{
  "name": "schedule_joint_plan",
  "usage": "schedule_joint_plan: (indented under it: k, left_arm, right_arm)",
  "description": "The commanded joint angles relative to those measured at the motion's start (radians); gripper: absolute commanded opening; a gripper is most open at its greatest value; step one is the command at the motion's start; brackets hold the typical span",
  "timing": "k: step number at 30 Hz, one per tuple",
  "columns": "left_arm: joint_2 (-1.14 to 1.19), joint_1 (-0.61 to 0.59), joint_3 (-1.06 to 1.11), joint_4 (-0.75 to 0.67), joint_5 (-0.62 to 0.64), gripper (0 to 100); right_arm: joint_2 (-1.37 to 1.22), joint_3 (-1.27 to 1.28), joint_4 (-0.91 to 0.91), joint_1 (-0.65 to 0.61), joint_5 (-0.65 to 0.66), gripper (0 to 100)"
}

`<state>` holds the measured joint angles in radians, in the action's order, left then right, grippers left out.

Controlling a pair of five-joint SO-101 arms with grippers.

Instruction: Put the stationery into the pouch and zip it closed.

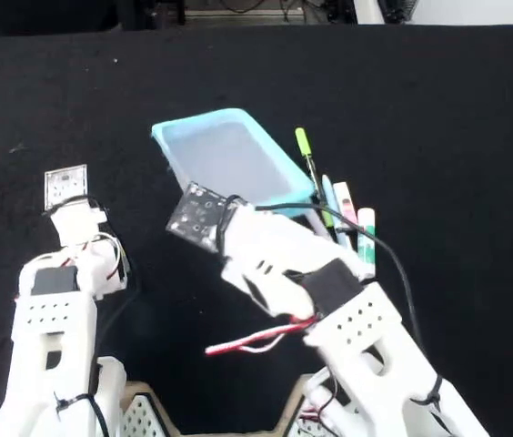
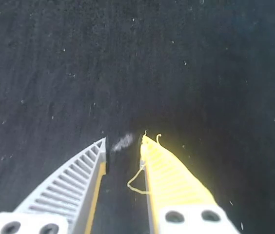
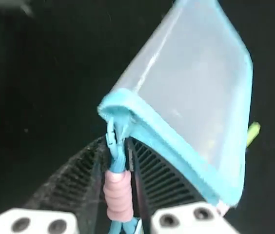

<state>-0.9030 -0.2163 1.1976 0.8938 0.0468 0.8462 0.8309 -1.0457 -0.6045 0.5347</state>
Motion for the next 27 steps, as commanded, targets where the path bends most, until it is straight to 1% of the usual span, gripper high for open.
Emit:
schedule_joint_plan:
  k: [1, 3, 7, 11, 13, 17, 20, 23, 27]
  left_arm:
    - [-0.006, 0.012, -0.139, 0.132, -0.012, 12]
    - [-0.023, 0.004, -0.163, 0.163, -0.012, 14]
    - [-0.152, 0.010, -0.131, 0.160, -0.012, 21]
    - [-0.327, 0.012, -0.064, 0.161, -0.012, 21]
    - [-0.413, 0.012, -0.044, 0.164, -0.012, 22]
    - [-0.568, 0.021, 0.007, 0.169, -0.023, 22]
    - [-0.638, 0.111, 0.050, 0.169, -0.077, 22]
    - [-0.657, 0.200, 0.065, 0.170, -0.083, 22]
    - [-0.664, 0.228, 0.062, 0.169, -0.077, 22]
  right_arm:
    - [0.018, -0.074, 0.091, -0.049, -0.051, 1.1]
    - [0.018, -0.053, 0.190, -0.054, -0.078, 1.1]
    - [0.018, 0.035, 0.377, -0.054, -0.127, 1.1]
    - [0.019, 0.102, 0.460, -0.052, -0.138, 1.1]
    - [0.019, 0.124, 0.497, -0.054, -0.164, 1.1]
    - [0.019, 0.159, 0.546, -0.052, -0.195, 1.1]
    - [0.019, 0.171, 0.548, -0.052, -0.195, 1.1]
    - [0.019, 0.173, 0.548, -0.051, -0.195, 1.1]
    - [0.019, 0.174, 0.543, -0.049, -0.195, 1.1]
